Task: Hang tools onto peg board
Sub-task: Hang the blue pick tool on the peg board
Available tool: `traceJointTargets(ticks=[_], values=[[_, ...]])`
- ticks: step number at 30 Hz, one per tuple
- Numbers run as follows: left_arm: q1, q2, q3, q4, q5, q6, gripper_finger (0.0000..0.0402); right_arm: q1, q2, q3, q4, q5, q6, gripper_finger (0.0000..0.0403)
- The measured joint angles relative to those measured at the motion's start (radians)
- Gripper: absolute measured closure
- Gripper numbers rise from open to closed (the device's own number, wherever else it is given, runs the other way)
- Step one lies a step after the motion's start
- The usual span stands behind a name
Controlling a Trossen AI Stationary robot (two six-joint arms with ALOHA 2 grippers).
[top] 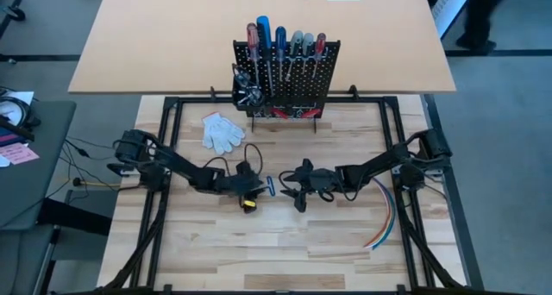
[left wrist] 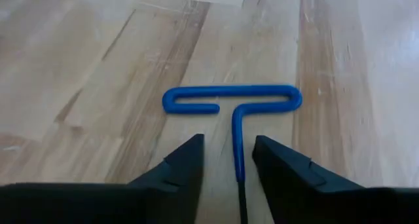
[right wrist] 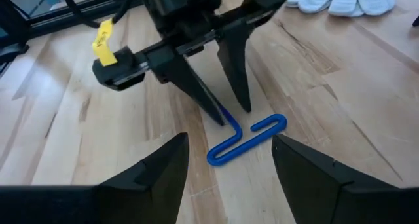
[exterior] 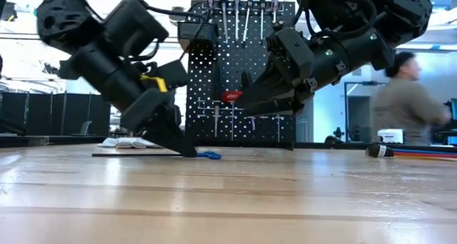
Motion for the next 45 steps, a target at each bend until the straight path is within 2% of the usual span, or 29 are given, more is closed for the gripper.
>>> traceJointTargets(ticks=[3, 6, 8, 11, 21, 27, 31, 35, 42, 45], values=[[0.016, 0.024, 0.036, -0.071, 0.036, -0.022, 0.031, -0.001, 0.0, 0.0, 0.0, 0.0, -0.003, 0.0173], [0.018, 0.026, 0.046, -0.128, 0.046, -0.026, 0.0371, 0.001, 0.0, 0.0, -0.002, 0.0, -0.003, 0.0173], [0.018, 0.026, 0.045, -0.126, 0.05, -0.034, 0.039, 0.007, 0.0, 0.0, -0.002, 0.0, -0.003, 0.0173], [0.011, 0.027, 0.043, -0.113, 0.048, -0.034, 0.0395, 0.017, 0.0, 0.0, -0.002, 0.001, -0.023, 0.0173], [-0.03, -0.083, 0.036, -0.143, 0.024, -0.037, 0.0401, 0.041, 0.0, 0.0, -0.008, 0.002, -0.075, 0.0173], [-0.064, -0.109, 0.036, -0.12, -0.03, -0.034, 0.0401, 0.041, 0.0, 0.0, -0.009, 0.002, -0.076, 0.0173], [-0.077, -0.109, 0.037, -0.104, -0.056, -0.029, 0.0401, 0.041, 0.063, 0.006, 0.047, 0.002, -0.077, 0.0173], [-0.093, -0.11, 0.037, -0.098, -0.104, -0.009, 0.0401, 0.031, 0.179, 0.051, 0.086, -0.002, -0.025, 0.0173], [-0.141, -0.111, 0.038, -0.078, -0.241, 0.04, 0.04, -0.033, 0.267, 0.159, 0.079, -0.169, 0.117, 0.0173], [-0.162, -0.112, 0.04, -0.068, -0.294, 0.059, 0.0399, -0.041, 0.274, 0.183, 0.114, -0.179, 0.117, 0.0177]])
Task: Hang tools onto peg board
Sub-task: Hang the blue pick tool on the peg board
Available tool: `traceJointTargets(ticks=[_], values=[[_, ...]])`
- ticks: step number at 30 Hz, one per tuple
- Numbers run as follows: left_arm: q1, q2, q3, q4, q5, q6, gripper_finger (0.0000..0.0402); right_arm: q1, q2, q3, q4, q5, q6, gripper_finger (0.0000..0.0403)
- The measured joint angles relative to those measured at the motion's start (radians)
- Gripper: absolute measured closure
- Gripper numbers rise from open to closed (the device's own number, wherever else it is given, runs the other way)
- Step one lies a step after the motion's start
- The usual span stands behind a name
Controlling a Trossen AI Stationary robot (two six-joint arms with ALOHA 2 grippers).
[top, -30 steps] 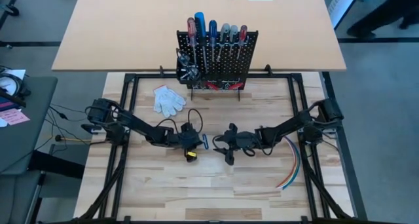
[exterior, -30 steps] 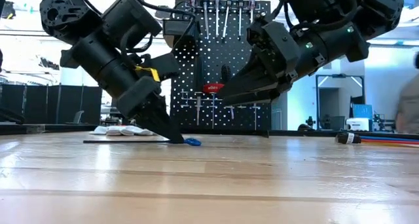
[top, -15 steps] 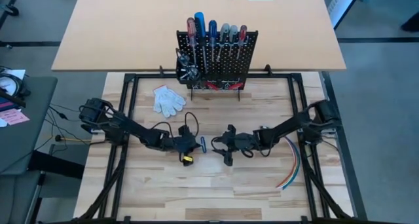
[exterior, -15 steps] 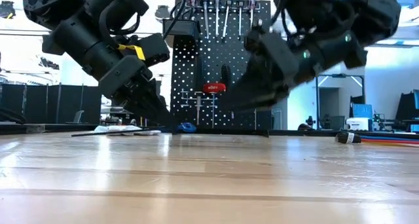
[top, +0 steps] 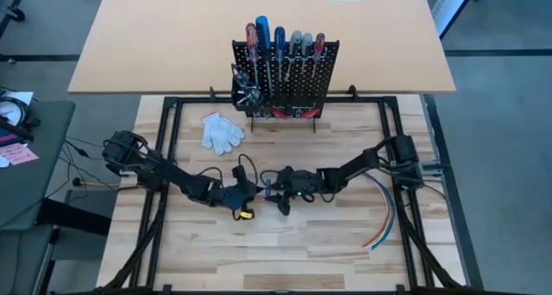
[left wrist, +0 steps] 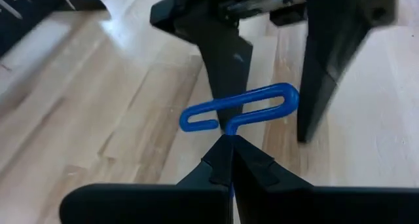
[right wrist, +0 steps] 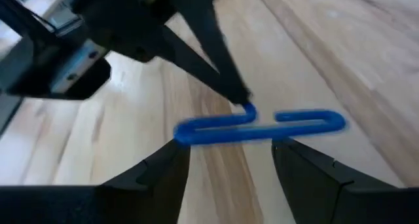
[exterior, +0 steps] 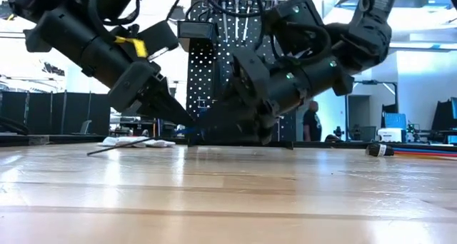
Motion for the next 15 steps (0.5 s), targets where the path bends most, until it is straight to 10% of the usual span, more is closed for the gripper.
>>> traceJointTargets(ticks=[15], values=[[-0.033, -0.01, 0.003, 0.009, -0.043, 0.044, 0.04, 0.0, 0.0, 0.007, 0.031, 0.0, -0.009, 0.0307]])
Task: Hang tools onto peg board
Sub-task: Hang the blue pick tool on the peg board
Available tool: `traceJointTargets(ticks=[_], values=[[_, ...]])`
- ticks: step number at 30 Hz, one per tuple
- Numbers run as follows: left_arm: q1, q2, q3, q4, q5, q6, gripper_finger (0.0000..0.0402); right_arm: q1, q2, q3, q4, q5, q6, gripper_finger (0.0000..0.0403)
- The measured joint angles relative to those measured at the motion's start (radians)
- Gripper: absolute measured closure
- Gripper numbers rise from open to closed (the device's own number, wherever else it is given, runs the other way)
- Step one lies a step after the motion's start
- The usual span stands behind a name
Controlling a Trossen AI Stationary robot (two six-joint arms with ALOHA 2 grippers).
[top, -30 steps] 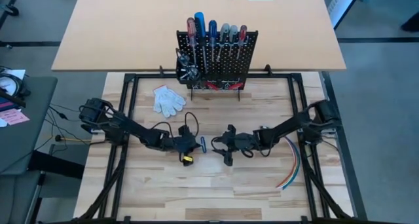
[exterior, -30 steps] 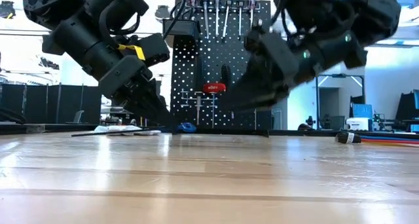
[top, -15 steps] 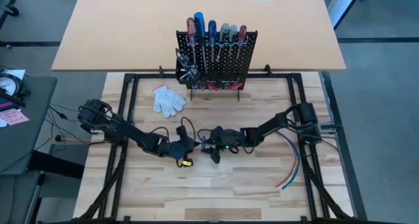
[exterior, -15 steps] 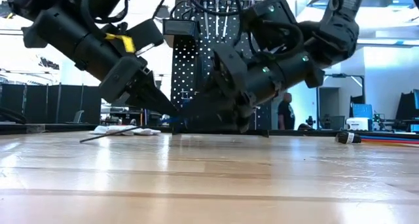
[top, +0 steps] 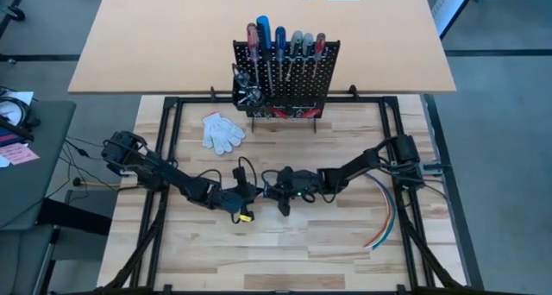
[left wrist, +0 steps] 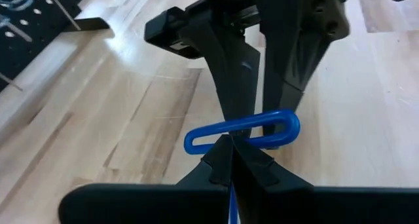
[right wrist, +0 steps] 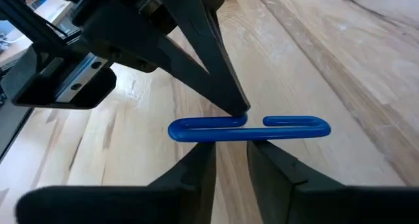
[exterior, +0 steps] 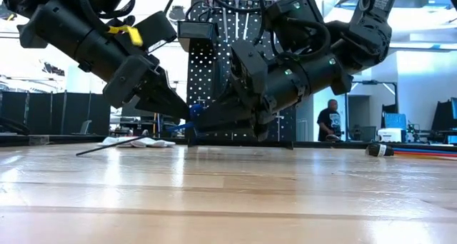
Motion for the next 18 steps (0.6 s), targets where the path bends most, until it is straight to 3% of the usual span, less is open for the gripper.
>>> traceJointTargets(ticks=[11, 18], values=[[0.001, 0.001, 0.0, 0.024, 0.104, 0.0, 0.0401, 0.015, 0.0, -0.001, -0.001, -0.003, -0.002, 0.0321], [0.005, 0.003, 0.0, 0.029, 0.13, 0.001, 0.0401, 0.029, 0.0, -0.001, 0.0, -0.004, -0.005, 0.0252]])
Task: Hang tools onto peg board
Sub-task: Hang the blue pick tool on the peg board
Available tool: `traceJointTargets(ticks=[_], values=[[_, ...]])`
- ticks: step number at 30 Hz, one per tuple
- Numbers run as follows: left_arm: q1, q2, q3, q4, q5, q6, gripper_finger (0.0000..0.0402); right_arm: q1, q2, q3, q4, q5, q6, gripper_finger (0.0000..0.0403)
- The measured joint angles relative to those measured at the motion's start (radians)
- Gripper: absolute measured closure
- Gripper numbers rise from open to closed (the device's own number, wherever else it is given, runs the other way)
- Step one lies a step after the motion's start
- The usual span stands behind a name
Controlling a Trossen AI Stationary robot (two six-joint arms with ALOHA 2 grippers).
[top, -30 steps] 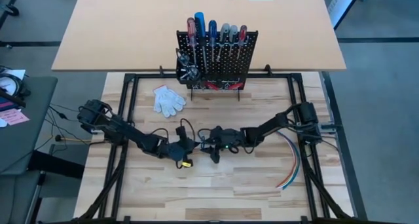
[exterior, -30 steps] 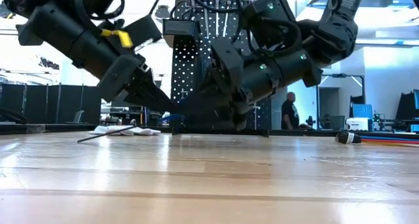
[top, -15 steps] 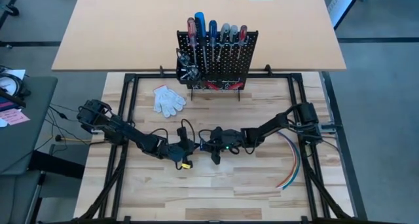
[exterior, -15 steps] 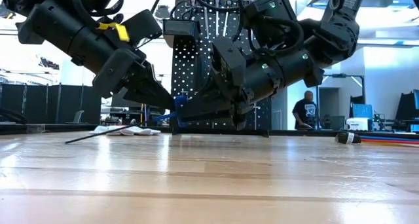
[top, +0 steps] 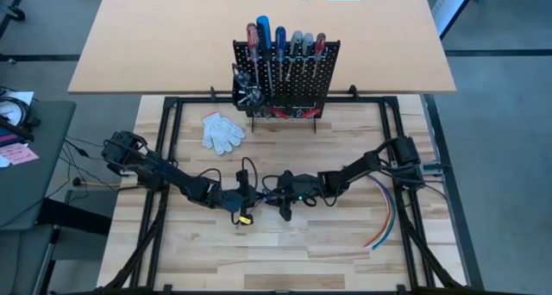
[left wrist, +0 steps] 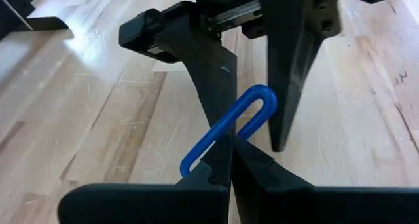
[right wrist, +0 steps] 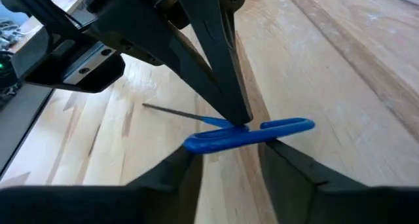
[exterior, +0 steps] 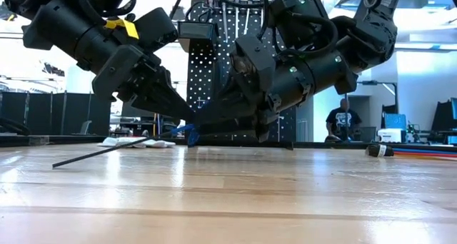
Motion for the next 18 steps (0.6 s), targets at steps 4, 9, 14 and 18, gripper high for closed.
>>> traceJointTargets(ticks=[4, 9, 14, 18], values=[[0.001, 0.0, 0.0, -0.006, 0.004, 0.0, 0.0401, -0.001, 0.0, 0.001, -0.008, 0.0, 0.003, 0.0202], [0.0, 0.001, 0.0, -0.008, 0.003, 0.0, 0.0401, -0.011, 0.0, 0.001, -0.04, 0.0, 0.033, 0.0172], [0.004, 0.001, 0.0, -0.008, 0.003, 0.0, 0.0401, -0.033, 0.0, 0.001, -0.09, 0.0, 0.048, 0.0186], [0.004, 0.001, 0.0, -0.008, 0.002, 0.0, 0.0401, -0.052, 0.006, 0.001, -0.102, 0.01, 0.062, 0.023]])
